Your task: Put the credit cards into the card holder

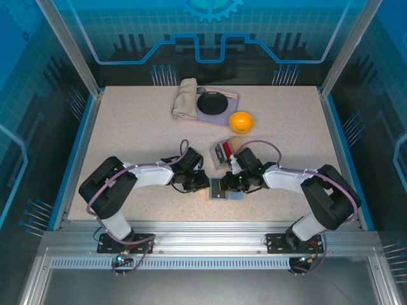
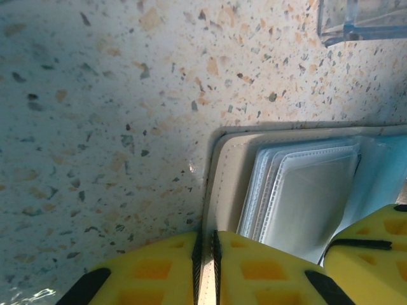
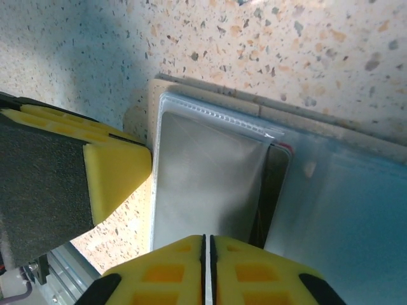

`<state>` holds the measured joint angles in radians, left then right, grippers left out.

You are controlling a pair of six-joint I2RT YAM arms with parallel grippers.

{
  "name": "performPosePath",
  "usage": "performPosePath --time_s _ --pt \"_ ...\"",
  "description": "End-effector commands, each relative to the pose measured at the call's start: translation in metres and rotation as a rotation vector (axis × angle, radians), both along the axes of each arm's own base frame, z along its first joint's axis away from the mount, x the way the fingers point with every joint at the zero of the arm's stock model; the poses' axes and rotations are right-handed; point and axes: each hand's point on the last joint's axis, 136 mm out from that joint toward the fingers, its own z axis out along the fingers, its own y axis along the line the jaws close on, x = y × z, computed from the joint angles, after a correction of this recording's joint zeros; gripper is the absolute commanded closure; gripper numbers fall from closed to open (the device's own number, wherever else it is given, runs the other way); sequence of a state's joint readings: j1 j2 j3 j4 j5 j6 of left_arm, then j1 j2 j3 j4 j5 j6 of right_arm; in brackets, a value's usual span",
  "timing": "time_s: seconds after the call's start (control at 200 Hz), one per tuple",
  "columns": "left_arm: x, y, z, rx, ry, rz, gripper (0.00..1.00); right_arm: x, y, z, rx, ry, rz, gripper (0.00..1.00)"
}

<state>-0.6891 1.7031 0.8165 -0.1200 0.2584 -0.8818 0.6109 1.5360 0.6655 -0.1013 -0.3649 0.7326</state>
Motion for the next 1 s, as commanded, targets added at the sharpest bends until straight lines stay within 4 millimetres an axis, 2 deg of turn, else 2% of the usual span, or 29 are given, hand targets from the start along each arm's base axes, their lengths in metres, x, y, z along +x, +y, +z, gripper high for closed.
performPosePath --time_s 0.0,0.13,0.23,0.32,0.41,0.49,0.795,0.995 --pt "-0.004 0.002 -0.009 0.027 0.004 -0.021 0.84 0.001 -0.010 0.008 -0.082 -0.025 -0.011 0.85" --pt "-0.003 0.004 -0.008 0.040 -0.003 -0.018 0.85 0.001 -0.032 0.009 -0.206 -0.059 -0.019 0.82" --pt "-0.004 0.006 -0.008 0.048 -0.006 -0.016 0.86 -0.003 -0.036 0.004 -0.226 -0.049 -0.012 0.82" --pt "-0.004 0.008 -0.010 0.055 -0.001 -0.013 0.86 -0.008 -0.039 -0.008 -0.245 -0.017 -0.010 0.82" --pt "-0.005 0.008 -0.011 0.059 0.004 -0.009 0.88 -0.016 -0.057 -0.025 -0.345 0.025 -0.044 0.83" --pt "-0.006 0.010 -0.012 0.067 0.006 -0.004 0.89 -0.019 -0.074 -0.031 -0.430 0.043 -0.079 0.84" --pt "-0.005 0.010 -0.012 0.068 0.006 -0.004 0.91 -0.008 -0.093 0.000 -0.498 -0.059 -0.129 0.79" --pt "-0.003 0.006 -0.007 0.050 -0.003 -0.012 0.91 -0.001 -0.089 0.020 -0.480 -0.107 -0.115 0.71"
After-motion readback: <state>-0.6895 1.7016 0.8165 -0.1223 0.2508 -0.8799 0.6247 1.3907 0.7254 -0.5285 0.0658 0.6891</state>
